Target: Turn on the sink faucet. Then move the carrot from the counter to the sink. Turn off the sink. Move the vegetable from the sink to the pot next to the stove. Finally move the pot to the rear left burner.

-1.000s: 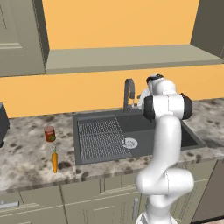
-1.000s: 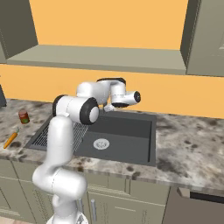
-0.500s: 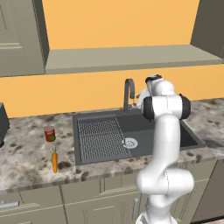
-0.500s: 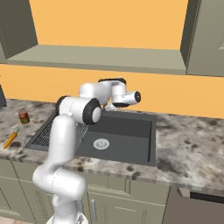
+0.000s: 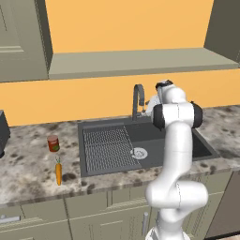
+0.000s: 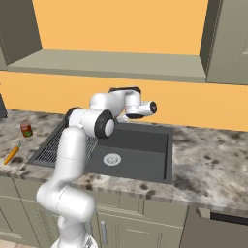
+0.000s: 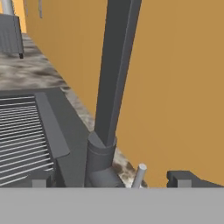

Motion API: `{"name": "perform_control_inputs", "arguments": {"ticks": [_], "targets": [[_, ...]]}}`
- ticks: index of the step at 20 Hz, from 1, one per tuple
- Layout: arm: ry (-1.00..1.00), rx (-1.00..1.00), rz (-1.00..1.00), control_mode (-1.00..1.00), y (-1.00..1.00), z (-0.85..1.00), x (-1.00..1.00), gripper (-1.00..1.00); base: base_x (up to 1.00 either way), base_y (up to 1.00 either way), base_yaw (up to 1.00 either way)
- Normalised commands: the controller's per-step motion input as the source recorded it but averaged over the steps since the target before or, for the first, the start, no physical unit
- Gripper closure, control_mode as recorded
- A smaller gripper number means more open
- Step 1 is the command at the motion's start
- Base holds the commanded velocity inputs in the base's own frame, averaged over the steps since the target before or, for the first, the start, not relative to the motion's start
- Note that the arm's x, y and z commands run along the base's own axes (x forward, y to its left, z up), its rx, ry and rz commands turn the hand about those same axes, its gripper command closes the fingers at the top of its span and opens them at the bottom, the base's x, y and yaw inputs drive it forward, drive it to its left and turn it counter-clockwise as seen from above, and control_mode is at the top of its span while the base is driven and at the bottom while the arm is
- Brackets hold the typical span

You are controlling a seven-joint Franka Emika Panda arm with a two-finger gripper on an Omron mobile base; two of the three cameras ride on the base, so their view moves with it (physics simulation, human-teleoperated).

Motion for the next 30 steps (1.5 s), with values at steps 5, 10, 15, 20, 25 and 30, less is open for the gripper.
{"name": "perform_control_inputs", "arguments": {"ticks": [5, 10, 15, 20, 25, 30], "targets": [[0.0, 0.01, 0.0, -1.0, 0.0, -0.11, 0.08, -1.0, 0.0, 0.0, 0.0], [0.0, 0.0, 0.0, -1.0, 0.0, -0.13, 0.08, -1.0, 0.0, 0.0, 0.0], [0.0, 0.0, 0.0, -1.0, 0.0, -0.12, 0.13, -1.0, 0.0, 0.0, 0.0], [0.0, 0.0, 0.0, -1.0, 0.0, -0.11, 0.14, -1.0, 0.0, 0.0, 0.0], [0.0, 0.0, 0.0, -1.0, 0.0, -0.11, 0.15, -1.0, 0.0, 0.0, 0.0], [0.0, 0.0, 0.0, -1.0, 0.0, -0.07, 0.15, -1.0, 0.0, 0.0, 0.0]]}}
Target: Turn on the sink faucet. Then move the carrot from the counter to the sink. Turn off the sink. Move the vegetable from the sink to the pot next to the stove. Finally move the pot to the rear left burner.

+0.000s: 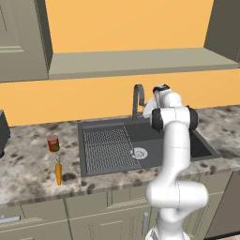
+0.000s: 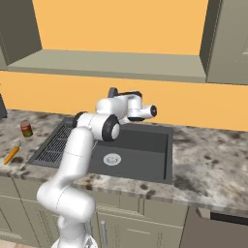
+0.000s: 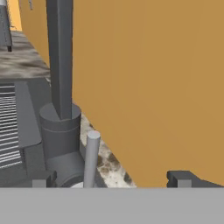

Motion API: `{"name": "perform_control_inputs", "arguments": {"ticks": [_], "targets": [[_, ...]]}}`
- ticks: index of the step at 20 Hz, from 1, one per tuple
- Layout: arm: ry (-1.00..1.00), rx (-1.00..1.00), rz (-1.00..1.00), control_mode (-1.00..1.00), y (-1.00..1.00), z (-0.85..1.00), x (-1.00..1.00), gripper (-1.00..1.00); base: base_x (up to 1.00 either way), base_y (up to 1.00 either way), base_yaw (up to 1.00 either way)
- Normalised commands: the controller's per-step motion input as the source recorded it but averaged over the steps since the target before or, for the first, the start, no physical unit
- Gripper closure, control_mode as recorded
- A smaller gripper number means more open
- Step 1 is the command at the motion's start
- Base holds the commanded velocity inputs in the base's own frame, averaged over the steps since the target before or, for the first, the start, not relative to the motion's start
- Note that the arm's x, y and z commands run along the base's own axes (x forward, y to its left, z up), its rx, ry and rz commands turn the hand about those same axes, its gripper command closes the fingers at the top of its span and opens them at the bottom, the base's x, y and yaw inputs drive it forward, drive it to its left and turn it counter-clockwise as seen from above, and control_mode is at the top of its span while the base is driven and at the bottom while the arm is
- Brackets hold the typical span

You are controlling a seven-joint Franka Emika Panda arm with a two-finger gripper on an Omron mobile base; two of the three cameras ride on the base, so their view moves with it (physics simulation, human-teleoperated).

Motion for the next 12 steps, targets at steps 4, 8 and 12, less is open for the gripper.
{"name": "perform_control_inputs", "arguments": {"ticks": [4, 8, 12], "targets": [[0.0, 0.01, 0.0, -1.0, 0.0, -0.03, 0.12, -1.0, 0.0, 0.0, 0.0], [0.0, 0.04, 0.0, -1.0, 0.01, 0.0, 0.05, -1.0, 0.0, 0.0, 0.0], [0.01, 0.02, -0.03, -1.0, 0.16, 0.0, 0.09, -1.0, 0.0, 0.0, 0.0]]}}
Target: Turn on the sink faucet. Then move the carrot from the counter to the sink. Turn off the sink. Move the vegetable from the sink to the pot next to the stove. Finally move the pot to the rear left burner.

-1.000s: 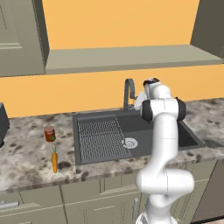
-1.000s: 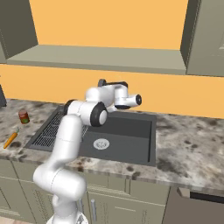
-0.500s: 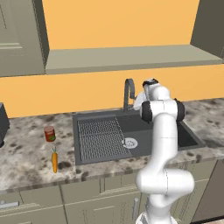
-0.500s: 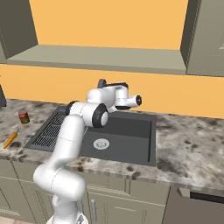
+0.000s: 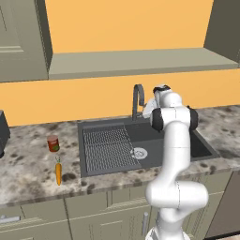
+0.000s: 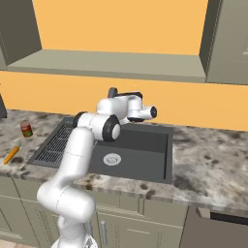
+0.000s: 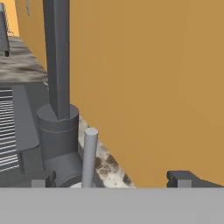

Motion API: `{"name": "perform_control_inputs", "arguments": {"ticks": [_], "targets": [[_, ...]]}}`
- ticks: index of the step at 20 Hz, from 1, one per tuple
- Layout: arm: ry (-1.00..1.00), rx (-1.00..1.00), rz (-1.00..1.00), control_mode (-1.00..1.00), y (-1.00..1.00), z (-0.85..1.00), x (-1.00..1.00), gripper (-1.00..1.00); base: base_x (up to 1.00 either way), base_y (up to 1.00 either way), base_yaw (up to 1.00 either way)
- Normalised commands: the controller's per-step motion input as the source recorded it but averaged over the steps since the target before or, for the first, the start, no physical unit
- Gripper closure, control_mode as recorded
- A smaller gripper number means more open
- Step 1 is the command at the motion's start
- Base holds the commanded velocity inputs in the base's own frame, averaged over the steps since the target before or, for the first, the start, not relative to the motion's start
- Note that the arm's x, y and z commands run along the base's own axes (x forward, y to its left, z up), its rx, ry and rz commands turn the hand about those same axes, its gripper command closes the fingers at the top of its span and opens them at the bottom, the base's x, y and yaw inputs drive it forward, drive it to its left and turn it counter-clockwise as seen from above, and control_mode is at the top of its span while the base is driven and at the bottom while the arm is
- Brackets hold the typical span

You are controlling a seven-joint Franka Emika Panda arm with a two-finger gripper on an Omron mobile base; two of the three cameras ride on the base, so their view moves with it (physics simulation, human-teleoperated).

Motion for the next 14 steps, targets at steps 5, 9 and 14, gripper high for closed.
{"name": "perform_control_inputs", "arguments": {"ticks": [5, 9, 14], "targets": [[0.0, 0.02, -0.01, -1.0, 0.16, 0.03, 0.17, 1.0, 0.0, 0.0, 0.0], [0.0, 0.02, 0.0, -1.0, 0.0, 0.15, 0.24, 1.0, 0.0, 0.0, 0.0], [0.0, 0.03, 0.0, -1.0, -0.01, 0.18, 0.2, 1.0, 0.0, 0.0, 0.0]]}}
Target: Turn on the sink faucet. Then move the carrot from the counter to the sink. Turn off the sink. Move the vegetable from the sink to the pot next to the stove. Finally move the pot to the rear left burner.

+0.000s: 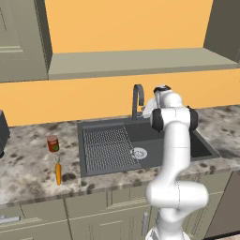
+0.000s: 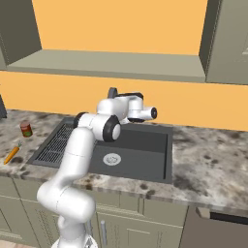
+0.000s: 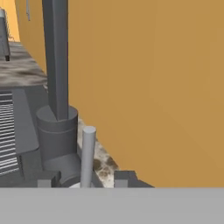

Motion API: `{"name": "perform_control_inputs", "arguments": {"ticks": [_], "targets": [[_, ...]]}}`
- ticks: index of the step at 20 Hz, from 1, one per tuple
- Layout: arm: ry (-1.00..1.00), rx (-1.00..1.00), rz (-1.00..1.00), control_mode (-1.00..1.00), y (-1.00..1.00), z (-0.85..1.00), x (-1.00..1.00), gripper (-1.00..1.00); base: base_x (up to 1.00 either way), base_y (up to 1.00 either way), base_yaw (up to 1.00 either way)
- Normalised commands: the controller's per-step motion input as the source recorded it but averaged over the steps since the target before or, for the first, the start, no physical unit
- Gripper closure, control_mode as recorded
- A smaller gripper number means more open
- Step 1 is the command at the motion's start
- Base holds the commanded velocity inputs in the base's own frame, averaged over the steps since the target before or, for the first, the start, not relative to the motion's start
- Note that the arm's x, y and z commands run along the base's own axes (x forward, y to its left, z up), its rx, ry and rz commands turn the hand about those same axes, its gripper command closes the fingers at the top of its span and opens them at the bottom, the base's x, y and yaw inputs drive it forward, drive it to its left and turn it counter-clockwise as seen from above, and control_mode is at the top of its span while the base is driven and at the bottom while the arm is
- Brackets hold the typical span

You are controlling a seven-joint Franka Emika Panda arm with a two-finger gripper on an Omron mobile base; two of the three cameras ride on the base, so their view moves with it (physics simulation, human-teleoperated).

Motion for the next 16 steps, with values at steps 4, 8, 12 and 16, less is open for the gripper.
{"name": "perform_control_inputs", "arguments": {"ticks": [4, 8, 12, 16], "targets": [[0.0, 0.05, 0.01, -1.0, -0.12, 0.24, 0.23, 1.0, 0.0, 0.0, 0.0], [0.0, 0.07, 0.03, -1.0, -0.24, 0.29, 0.18, 1.0, 0.0, 0.0, 0.0], [0.0, 0.06, 0.02, -1.0, -0.15, 0.33, 0.19, 1.0, 0.0, 0.0, 0.0], [0.0, 0.04, 0.0, -1.0, -0.07, 0.34, 0.24, 1.0, 0.0, 0.0, 0.0]]}}
